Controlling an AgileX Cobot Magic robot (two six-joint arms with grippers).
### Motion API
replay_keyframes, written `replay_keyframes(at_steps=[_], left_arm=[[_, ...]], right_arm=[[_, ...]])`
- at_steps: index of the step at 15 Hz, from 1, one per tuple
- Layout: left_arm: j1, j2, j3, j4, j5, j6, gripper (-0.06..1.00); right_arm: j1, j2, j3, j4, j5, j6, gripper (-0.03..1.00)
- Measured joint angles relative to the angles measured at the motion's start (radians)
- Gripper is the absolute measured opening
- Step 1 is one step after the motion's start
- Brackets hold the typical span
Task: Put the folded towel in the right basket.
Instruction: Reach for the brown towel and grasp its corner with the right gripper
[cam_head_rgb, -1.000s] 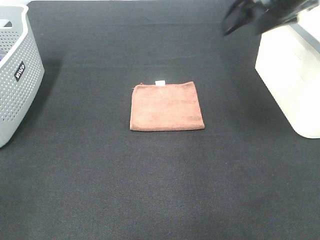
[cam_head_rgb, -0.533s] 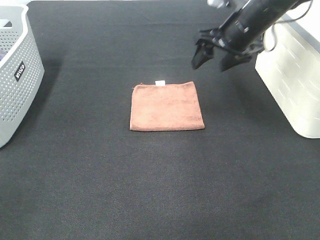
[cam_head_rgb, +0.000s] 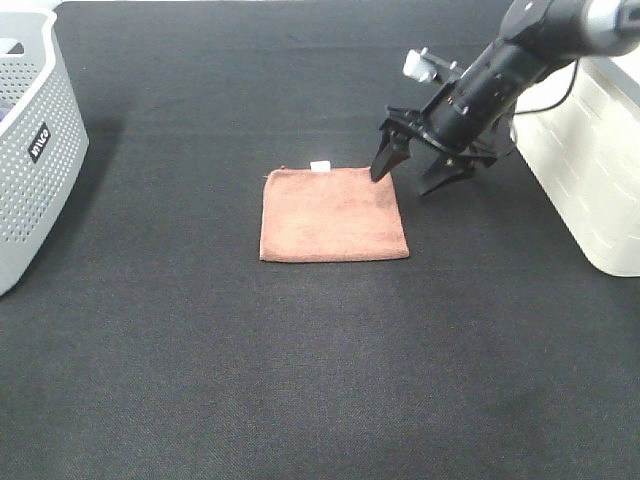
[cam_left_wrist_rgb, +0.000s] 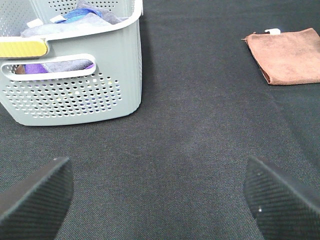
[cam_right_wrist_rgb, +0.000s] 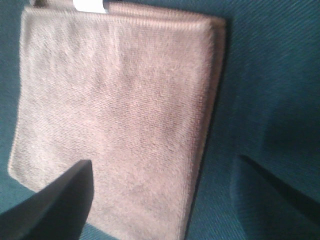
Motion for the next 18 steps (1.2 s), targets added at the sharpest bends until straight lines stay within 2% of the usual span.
replay_keyframes(at_steps=[9,12,13,15,18], left_arm=[[0.0,0.0,0.0,0.0,0.0,0.0,0.88],[0.0,0.0,0.0,0.0,0.0,0.0,0.88],[0.0,0.0,0.0,0.0,0.0,0.0,0.88],[0.0,0.0,0.0,0.0,0.0,0.0,0.88],[0.0,0.0,0.0,0.0,0.0,0.0,0.88]], right_arm=[[0.0,0.079,-0.025,0.025,-0.001,-0.014,0.7],[0.015,0.094,-0.025,0.096,-0.008,-0.071,0.54],[0.022,0.1,-0.025,0.107,-0.015,-0.078,0.46],[0.026,0.1,-0.025,0.108,-0.016,-0.079,0.36],[0.026,0.1,-0.025,0.107,-0.016,-0.079,0.09]])
